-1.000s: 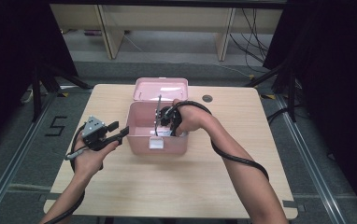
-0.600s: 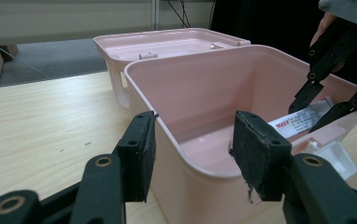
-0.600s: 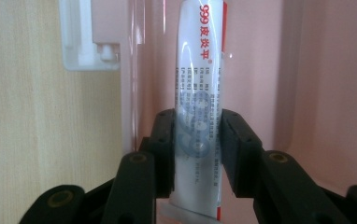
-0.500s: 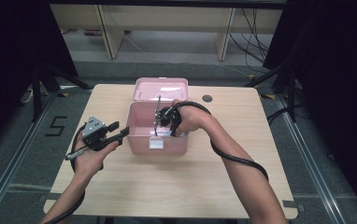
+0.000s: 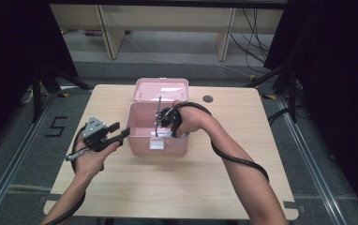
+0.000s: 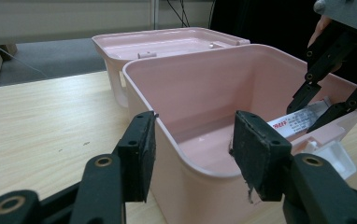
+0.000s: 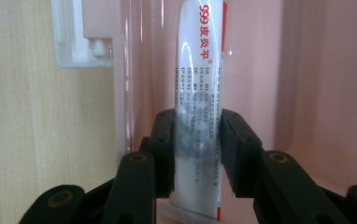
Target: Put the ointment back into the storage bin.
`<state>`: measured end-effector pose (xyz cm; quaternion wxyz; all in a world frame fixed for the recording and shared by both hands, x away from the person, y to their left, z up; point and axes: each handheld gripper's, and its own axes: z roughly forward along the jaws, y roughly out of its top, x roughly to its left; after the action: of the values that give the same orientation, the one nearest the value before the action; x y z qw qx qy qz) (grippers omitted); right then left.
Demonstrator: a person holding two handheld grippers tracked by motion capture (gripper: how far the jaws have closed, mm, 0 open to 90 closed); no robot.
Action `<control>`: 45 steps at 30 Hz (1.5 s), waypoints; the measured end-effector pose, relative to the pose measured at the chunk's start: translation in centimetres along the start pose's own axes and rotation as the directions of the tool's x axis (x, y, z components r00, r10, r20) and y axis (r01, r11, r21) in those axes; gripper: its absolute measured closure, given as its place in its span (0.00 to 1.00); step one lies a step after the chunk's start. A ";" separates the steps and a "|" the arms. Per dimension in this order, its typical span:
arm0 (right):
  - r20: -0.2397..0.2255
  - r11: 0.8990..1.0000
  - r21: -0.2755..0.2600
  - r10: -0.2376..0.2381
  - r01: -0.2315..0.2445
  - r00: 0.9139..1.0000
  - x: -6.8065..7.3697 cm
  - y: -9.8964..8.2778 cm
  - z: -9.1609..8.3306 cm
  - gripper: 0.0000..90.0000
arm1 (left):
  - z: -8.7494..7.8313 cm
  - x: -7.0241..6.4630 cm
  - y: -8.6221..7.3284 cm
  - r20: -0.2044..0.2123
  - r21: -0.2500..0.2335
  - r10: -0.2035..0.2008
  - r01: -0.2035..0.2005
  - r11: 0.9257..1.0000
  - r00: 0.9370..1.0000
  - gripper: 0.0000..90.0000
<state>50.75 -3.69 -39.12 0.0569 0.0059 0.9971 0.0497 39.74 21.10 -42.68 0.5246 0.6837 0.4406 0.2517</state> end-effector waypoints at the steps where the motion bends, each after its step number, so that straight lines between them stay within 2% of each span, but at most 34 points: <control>1: -0.001 1.000 0.000 0.003 -0.003 1.000 0.0 0.0 0.0 0.77 | 0.0 0.0 0.0 0.000 -0.001 -0.001 0.001 1.000 1.000 0.55; 2: 0.003 1.000 -0.006 -0.002 0.002 1.000 0.0 0.0 0.0 0.76 | 0.0 0.0 0.0 -0.001 -0.001 -0.002 0.002 1.000 1.000 0.54; 3: 0.013 0.999 -0.021 -0.028 0.028 1.000 -0.2 0.0 0.1 0.76 | 0.0 0.0 0.0 -0.001 -0.002 -0.002 0.002 1.000 1.000 0.55; 4: -0.001 1.000 0.001 0.009 -0.009 1.000 0.0 0.0 0.0 0.76 | 0.0 0.0 0.0 -0.001 -0.001 -0.002 0.002 1.000 1.000 0.55; 6: -0.003 1.000 -0.002 0.013 -0.013 1.000 0.0 0.0 0.0 0.76 | 0.0 0.0 0.0 0.000 0.000 0.000 0.000 1.000 1.000 0.54; 9: 0.015 0.999 -0.030 -0.039 0.039 0.999 -0.4 0.0 0.1 0.76 | 0.0 0.0 0.0 0.000 0.000 0.000 0.000 1.000 1.000 0.54; 13: 0.005 1.000 -0.030 -0.003 0.003 1.000 -0.2 0.0 -0.2 0.74 | 0.1 0.0 0.0 -0.001 0.000 -0.002 0.002 1.000 1.000 0.54; 15: 0.008 0.998 -0.053 -0.031 0.031 1.000 -0.4 -0.1 -0.2 0.74 | 0.1 0.0 0.0 -0.001 0.000 -0.002 0.002 1.000 1.000 0.54; 17: 0.011 0.999 -0.044 0.004 -0.003 1.000 -0.2 0.0 -0.7 0.74 | 0.1 0.0 0.0 -0.001 0.000 -0.003 0.003 1.000 1.000 0.55; 18: 0.013 0.998 -0.057 -0.005 0.006 1.000 -0.3 -0.1 -0.8 0.73 | 0.1 0.0 0.0 -0.001 0.002 -0.002 0.002 1.000 1.000 0.54; 20: 0.004 0.998 -0.043 0.045 -0.045 0.999 -0.1 -0.2 -1.1 0.73 | 0.2 0.0 0.1 0.000 0.007 0.001 -0.001 1.000 1.000 0.55; 21: 0.016 0.999 -0.049 0.024 -0.023 1.000 -0.2 -0.3 -1.2 0.73 | 0.2 0.0 0.1 0.000 0.006 0.003 -0.003 1.000 1.000 0.55; 24: 0.019 0.998 -0.058 0.024 -0.023 1.000 -0.3 -0.5 -1.5 0.73 | 0.4 0.1 0.2 0.002 0.008 -0.004 0.004 1.000 1.000 0.55; 26: 0.019 0.997 -0.051 0.064 -0.063 0.998 -0.1 -0.6 -1.9 0.73 | 0.5 0.2 0.4 -0.001 0.006 -0.005 0.005 1.000 1.000 0.55; 29: 0.043 0.995 -0.086 0.045 -0.041 0.998 -0.5 -1.1 -2.2 0.73 | 0.6 0.4 0.9 0.002 0.001 -0.016 0.016 1.000 1.000 0.55; 30: 0.045 0.993 -0.094 0.076 -0.072 0.996 -0.4 -1.3 -2.4 0.73 | 0.7 0.6 1.1 0.001 0.002 -0.016 0.016 1.000 1.000 0.55; 31: 0.057 0.993 -0.102 0.070 -0.064 0.996 -0.4 -1.4 -2.7 0.73 | 0.8 0.7 1.2 0.000 0.001 -0.018 0.018 1.000 1.000 0.55; 33: 0.067 0.989 -0.125 0.092 -0.083 0.993 -0.3 -1.7 -3.2 0.74 | 1.0 1.0 1.5 -0.005 -0.001 -0.029 0.029 1.000 1.000 0.55; 34: 0.076 0.986 -0.143 0.095 -0.084 0.993 -0.4 -1.9 -3.5 0.74 | 1.2 1.2 1.7 -0.009 -0.001 -0.030 0.030 1.000 1.000 0.55; 36: 0.087 0.979 -0.160 0.138 -0.122 0.987 -0.1 -2.3 -4.0 0.74 | 1.5 1.5 1.9 -0.012 0.004 -0.038 0.038 0.999 0.999 0.56; 37: 0.086 0.972 -0.182 0.164 -0.147 0.983 -0.1 -2.6 -4.3 0.74 | 1.6 1.7 2.1 -0.009 0.006 -0.042 0.042 0.999 0.999 0.56; 38: 0.086 0.963 -0.192 0.206 -0.187 0.975 0.2 -2.8 -4.6 0.74 | 1.8 1.8 2.2 -0.008 0.008 -0.050 0.050 0.999 0.999 0.57; 39: 0.088 0.961 -0.204 0.207 -0.186 0.974 0.2 -3.0 -4.7 0.74 | 1.9 2.0 2.3 -0.009 0.011 -0.055 0.055 0.998 0.998 0.57; 40: 0.089 0.955 -0.222 0.222 -0.198 0.971 0.2 -3.3 -4.9 0.74 | 2.1 2.1 2.5 -0.011 0.012 -0.060 0.061 0.998 0.998 0.57; 41: 0.065 0.935 -0.248 0.278 -0.254 0.958 0.5 -3.5 -5.0 0.74 | 2.2 2.3 2.6 -0.011 0.011 -0.062 0.062 0.998 0.998 0.57; 42: 0.042 0.922 -0.272 0.298 -0.276 0.954 0.6 -3.8 -5.1 0.74 | 2.3 2.4 2.7 -0.015 0.014 -0.063 0.063 0.998 0.998 0.56; 44: 0.044 0.905 -0.323 0.306 -0.276 0.951 0.5 -4.6 -5.1 0.74 | 2.6 2.7 2.9 -0.019 0.018 -0.066 0.067 0.998 0.998 0.55; 45: 0.037 0.892 -0.338 0.331 -0.300 0.943 0.7 -5.0 -5.1 0.74 | 2.7 2.9 2.9 -0.019 0.019 -0.067 0.068 0.998 0.998 0.55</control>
<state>49.43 -9.19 -34.69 0.0949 0.1606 0.9568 0.2229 44.33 22.05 -41.15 0.5219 0.6713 0.4706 0.2355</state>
